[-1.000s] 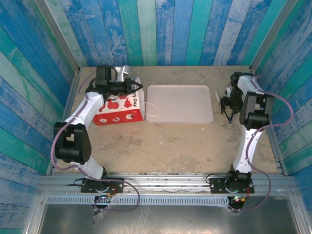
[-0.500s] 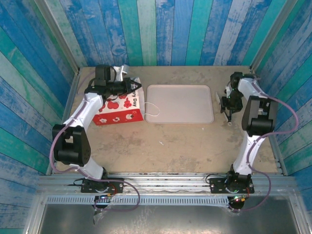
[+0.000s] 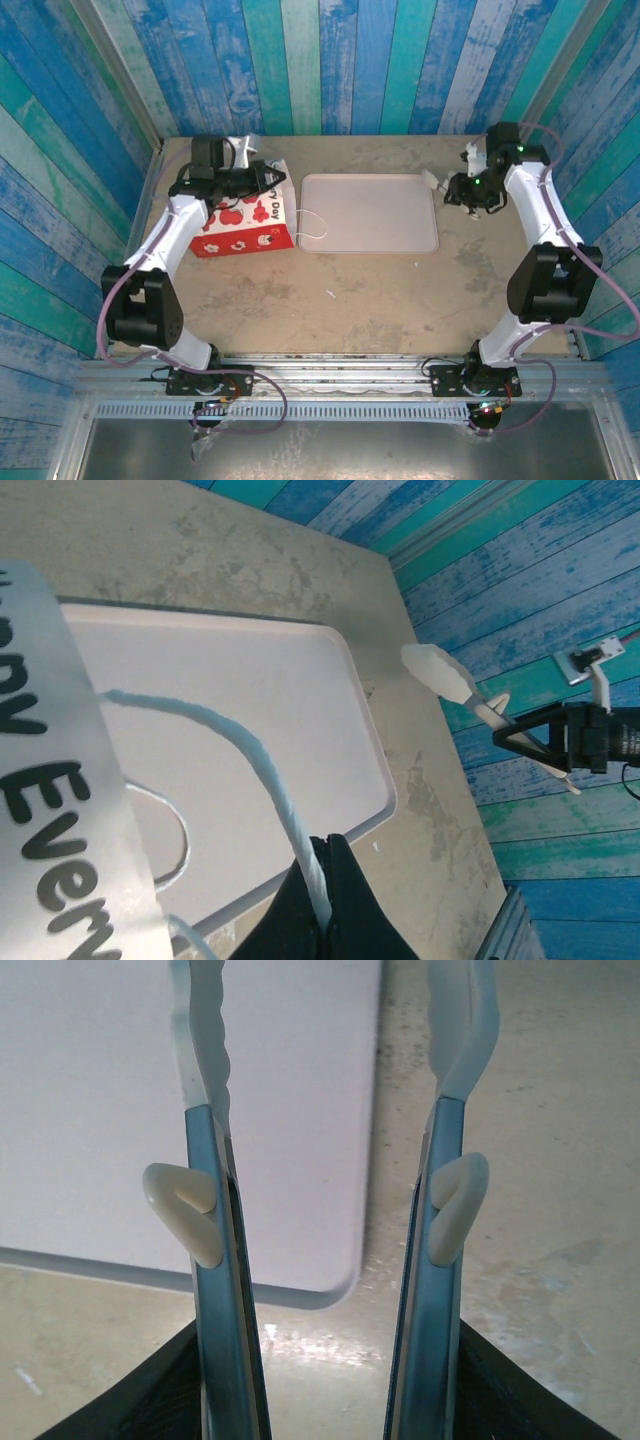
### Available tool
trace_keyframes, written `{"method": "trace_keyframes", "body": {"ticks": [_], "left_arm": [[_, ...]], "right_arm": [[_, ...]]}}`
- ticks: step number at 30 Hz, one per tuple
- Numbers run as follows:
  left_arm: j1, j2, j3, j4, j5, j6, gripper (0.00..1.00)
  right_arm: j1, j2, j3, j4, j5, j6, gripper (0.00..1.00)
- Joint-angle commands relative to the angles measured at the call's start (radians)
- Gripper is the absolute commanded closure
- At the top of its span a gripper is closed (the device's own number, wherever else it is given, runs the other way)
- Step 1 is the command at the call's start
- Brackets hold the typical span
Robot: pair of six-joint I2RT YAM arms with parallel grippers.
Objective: Take the fake bread out of the paper bag
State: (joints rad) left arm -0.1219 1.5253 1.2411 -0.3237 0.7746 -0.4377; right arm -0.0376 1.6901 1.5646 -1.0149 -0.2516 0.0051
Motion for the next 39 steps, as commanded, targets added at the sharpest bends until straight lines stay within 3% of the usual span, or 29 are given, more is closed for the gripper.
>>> {"method": "trace_keyframes", "body": {"ticks": [1, 7, 12, 21, 28, 33, 39], "left_arm": [[-0.005, -0.125, -0.007, -0.053, -0.040, 0.052, 0.97], [0.002, -0.195, -0.009, -0.169, -0.094, 0.121, 0.99], [0.002, -0.261, -0.016, -0.217, -0.152, 0.138, 0.98], [0.002, -0.301, -0.045, -0.229, -0.219, 0.120, 0.98], [0.002, -0.371, -0.073, -0.184, -0.329, 0.107, 1.00], [0.002, -0.407, -0.087, -0.187, -0.383, 0.120, 1.00], [0.002, -0.390, -0.082, -0.170, -0.355, 0.100, 1.00]], "right_arm": [[0.036, -0.074, -0.034, 0.033, -0.135, 0.008, 0.46], [0.135, -0.181, -0.167, 0.173, -0.318, 0.023, 0.47], [0.277, -0.211, -0.239, 0.249, -0.409, 0.008, 0.48], [0.537, -0.175, -0.283, 0.303, -0.372, -0.010, 0.49], [0.670, -0.055, -0.229, 0.375, -0.326, 0.045, 0.51], [0.719, 0.034, -0.173, 0.396, -0.321, 0.067, 0.51], [0.772, 0.068, -0.166, 0.476, -0.329, 0.128, 0.51]]}}
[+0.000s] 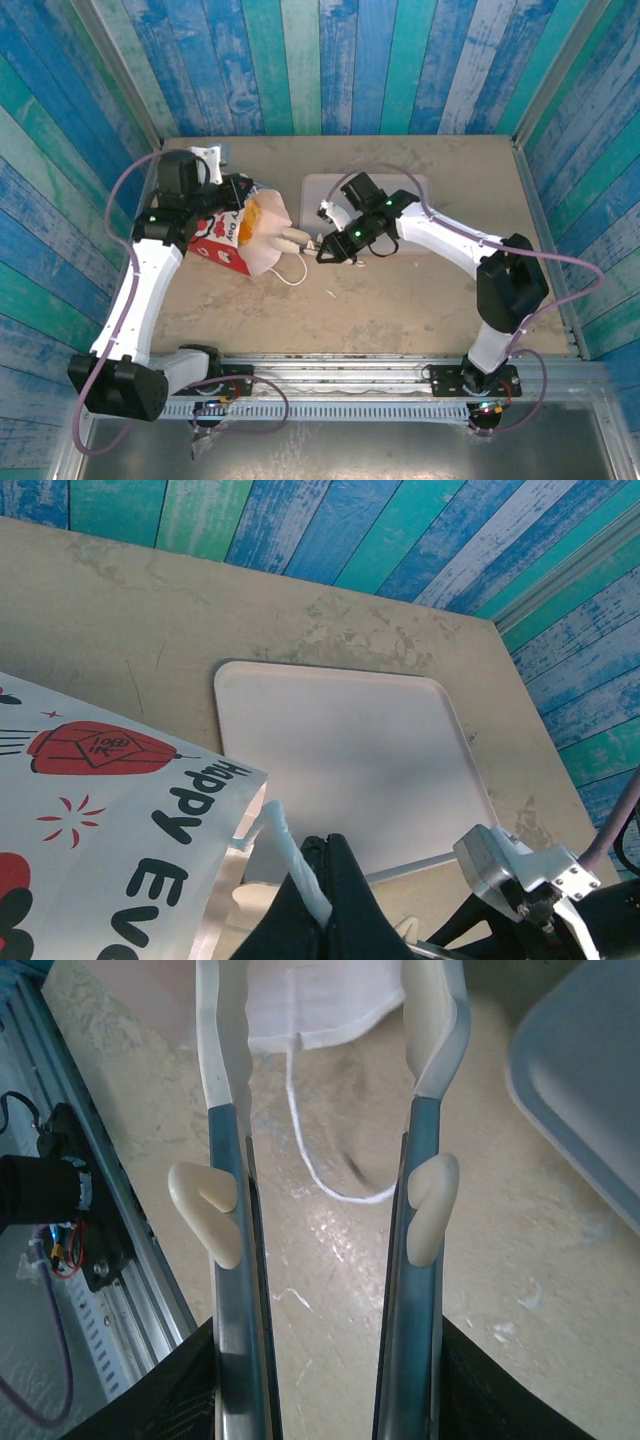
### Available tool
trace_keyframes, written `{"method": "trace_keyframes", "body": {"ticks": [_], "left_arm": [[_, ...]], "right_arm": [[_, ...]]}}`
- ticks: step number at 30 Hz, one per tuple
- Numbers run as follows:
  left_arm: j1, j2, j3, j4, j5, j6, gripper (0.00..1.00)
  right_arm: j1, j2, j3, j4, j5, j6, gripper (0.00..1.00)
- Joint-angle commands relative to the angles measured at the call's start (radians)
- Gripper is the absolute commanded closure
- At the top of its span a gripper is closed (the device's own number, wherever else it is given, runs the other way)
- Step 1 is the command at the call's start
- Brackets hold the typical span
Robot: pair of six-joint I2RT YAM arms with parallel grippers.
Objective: Take the fake bread out of the paper bag
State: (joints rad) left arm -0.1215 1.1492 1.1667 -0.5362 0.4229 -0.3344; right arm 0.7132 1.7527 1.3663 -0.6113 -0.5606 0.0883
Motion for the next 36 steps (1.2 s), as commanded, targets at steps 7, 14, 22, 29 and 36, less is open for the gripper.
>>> {"method": "trace_keyframes", "body": {"ticks": [7, 14, 22, 29, 36], "left_arm": [[0.002, 0.024, -0.004, 0.098, 0.048, -0.042, 1.00], [0.002, 0.063, 0.008, 0.125, 0.082, -0.045, 1.00], [0.002, 0.081, 0.000, 0.134, 0.102, -0.048, 1.00], [0.002, 0.085, 0.001, 0.141, 0.102, -0.044, 1.00], [0.002, 0.090, -0.001, 0.147, 0.101, -0.051, 1.00]], "right_arm": [[0.085, 0.032, 0.065, 0.104, 0.043, 0.064, 0.51], [0.106, 0.113, 0.161, 0.086, 0.202, -0.030, 0.48], [0.106, 0.240, 0.305, 0.051, 0.195, -0.179, 0.45], [0.106, 0.339, 0.386, 0.057, 0.180, -0.236, 0.44], [0.107, 0.388, 0.430, 0.051, 0.173, -0.233, 0.49]]}}
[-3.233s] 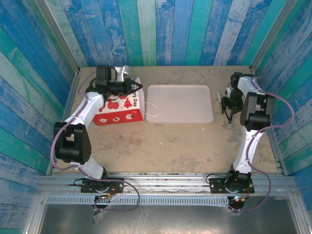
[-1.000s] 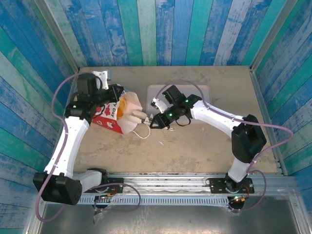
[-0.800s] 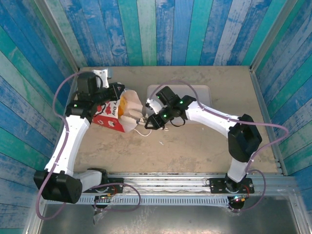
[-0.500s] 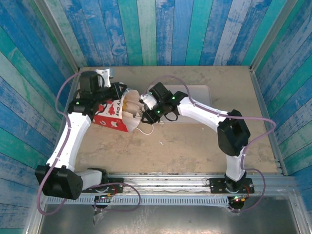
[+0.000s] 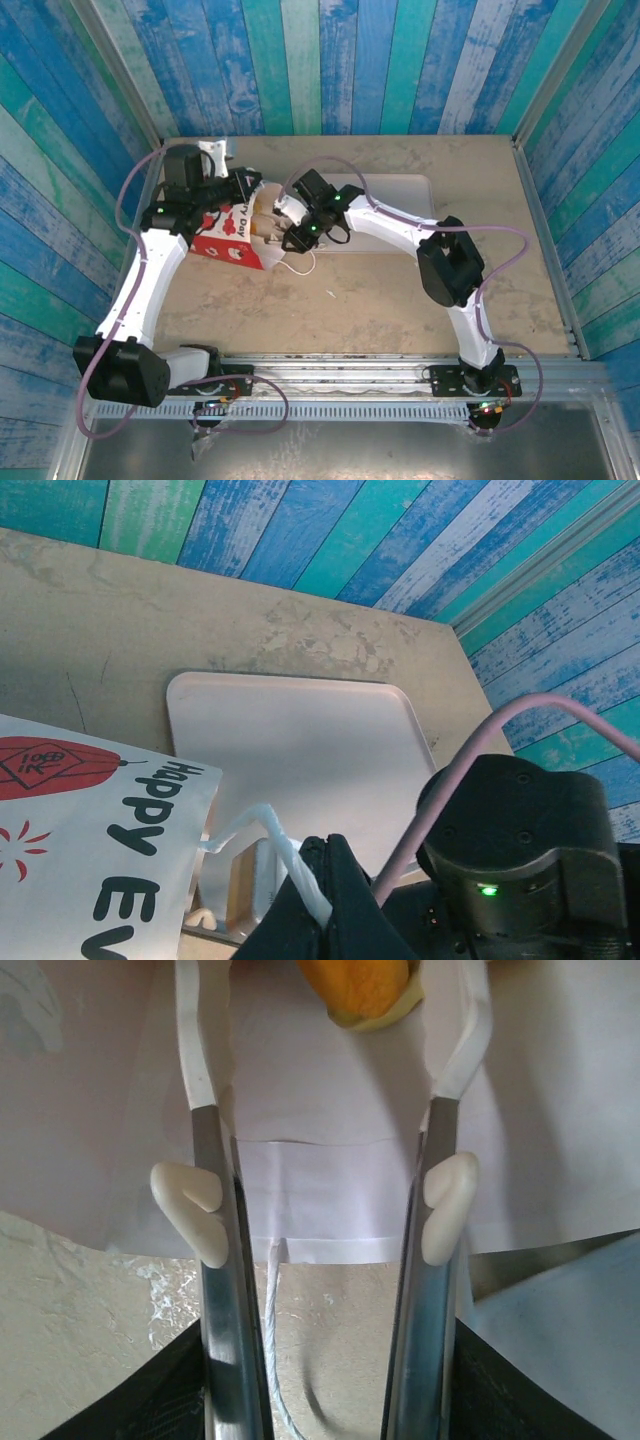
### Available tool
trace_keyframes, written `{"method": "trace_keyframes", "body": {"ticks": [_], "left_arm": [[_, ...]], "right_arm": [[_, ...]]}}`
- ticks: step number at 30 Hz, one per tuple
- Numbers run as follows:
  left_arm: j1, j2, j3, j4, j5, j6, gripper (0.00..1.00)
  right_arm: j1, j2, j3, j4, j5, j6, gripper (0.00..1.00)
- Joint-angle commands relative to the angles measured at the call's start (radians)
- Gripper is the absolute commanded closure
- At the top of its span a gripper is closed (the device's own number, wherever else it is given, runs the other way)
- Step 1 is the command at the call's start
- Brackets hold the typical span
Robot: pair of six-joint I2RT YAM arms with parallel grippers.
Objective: Take the fake bread out of the paper bag
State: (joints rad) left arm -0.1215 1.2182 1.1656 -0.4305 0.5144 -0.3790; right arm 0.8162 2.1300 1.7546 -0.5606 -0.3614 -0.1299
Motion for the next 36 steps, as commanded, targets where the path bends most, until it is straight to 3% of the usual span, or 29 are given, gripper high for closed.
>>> {"method": "trace_keyframes", "body": {"ticks": [1, 9, 36], "left_arm": [[0.002, 0.020, 0.000, 0.042, 0.005, -0.009, 1.00], [0.002, 0.000, -0.029, 0.072, -0.050, -0.056, 1.00], [0.002, 0.026, -0.103, 0.238, -0.007, -0.226, 1.00]], "right_arm": [[0.005, 0.011, 0.045, 0.001, -0.019, 0.004, 0.52], [0.005, -0.091, -0.020, -0.041, 0.064, 0.052, 0.69], [-0.018, -0.360, -0.228, -0.171, 0.213, 0.164, 0.71]]}}
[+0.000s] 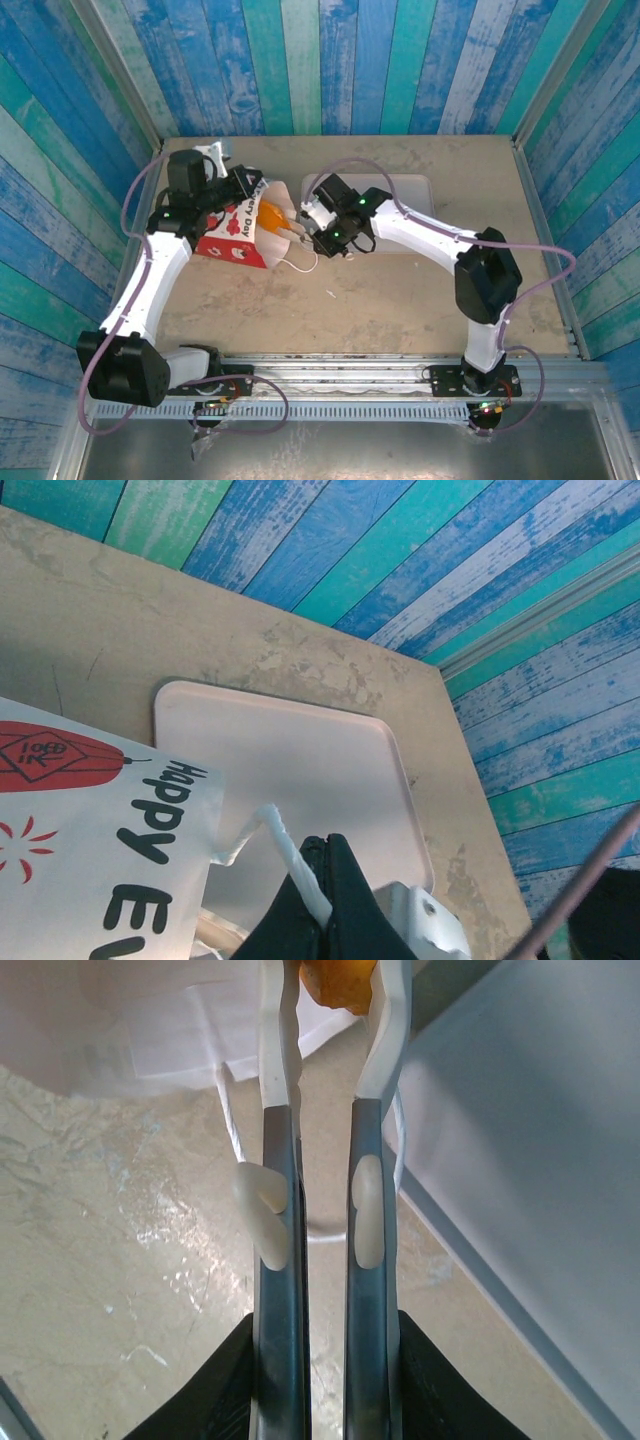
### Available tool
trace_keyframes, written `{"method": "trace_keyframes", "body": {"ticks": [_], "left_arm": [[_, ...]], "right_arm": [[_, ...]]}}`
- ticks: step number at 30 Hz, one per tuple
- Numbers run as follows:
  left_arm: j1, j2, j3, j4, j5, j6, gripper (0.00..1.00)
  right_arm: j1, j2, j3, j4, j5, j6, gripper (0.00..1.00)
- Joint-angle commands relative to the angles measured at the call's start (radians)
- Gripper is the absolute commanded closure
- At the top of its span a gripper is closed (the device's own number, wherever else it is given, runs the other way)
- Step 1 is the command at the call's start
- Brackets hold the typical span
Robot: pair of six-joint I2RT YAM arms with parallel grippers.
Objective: Take the fake bread out of the paper bag
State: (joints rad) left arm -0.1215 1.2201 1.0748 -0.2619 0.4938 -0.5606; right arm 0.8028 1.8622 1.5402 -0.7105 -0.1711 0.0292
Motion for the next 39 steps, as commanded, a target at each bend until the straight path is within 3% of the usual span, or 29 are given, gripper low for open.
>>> {"method": "trace_keyframes", "body": {"ticks": [1, 7, 13, 18, 21, 34, 39], "left_arm": [[0.001, 0.025, -0.017, 0.081, 0.010, -0.057, 1.00], [0.002, 0.030, -0.038, 0.130, -0.031, -0.122, 1.00], [0.002, 0.062, -0.038, 0.136, -0.034, -0.128, 1.00], [0.002, 0.067, -0.035, 0.139, -0.020, -0.123, 1.00], [0.002, 0.071, -0.033, 0.142, -0.014, -0.122, 1.00], [0.002, 0.094, -0.029, 0.144, 0.013, -0.122, 1.00], [0.002, 0.102, -0.029, 0.148, 0.022, -0.127, 1.00]], "right_arm": [[-0.006, -0.113, -0.028, -0.031, 0.034, 0.000, 0.71], [-0.047, -0.253, -0.145, -0.106, 0.117, -0.013, 0.71], [-0.171, -0.368, -0.257, -0.171, 0.189, 0.029, 0.70], [-0.328, -0.303, -0.243, -0.267, 0.267, 0.058, 0.69], [-0.370, -0.246, -0.220, -0.293, 0.280, 0.092, 0.68], [-0.317, -0.214, -0.174, -0.326, 0.240, 0.079, 0.59], [-0.268, -0.201, -0.145, -0.351, 0.299, 0.081, 0.57]]}}
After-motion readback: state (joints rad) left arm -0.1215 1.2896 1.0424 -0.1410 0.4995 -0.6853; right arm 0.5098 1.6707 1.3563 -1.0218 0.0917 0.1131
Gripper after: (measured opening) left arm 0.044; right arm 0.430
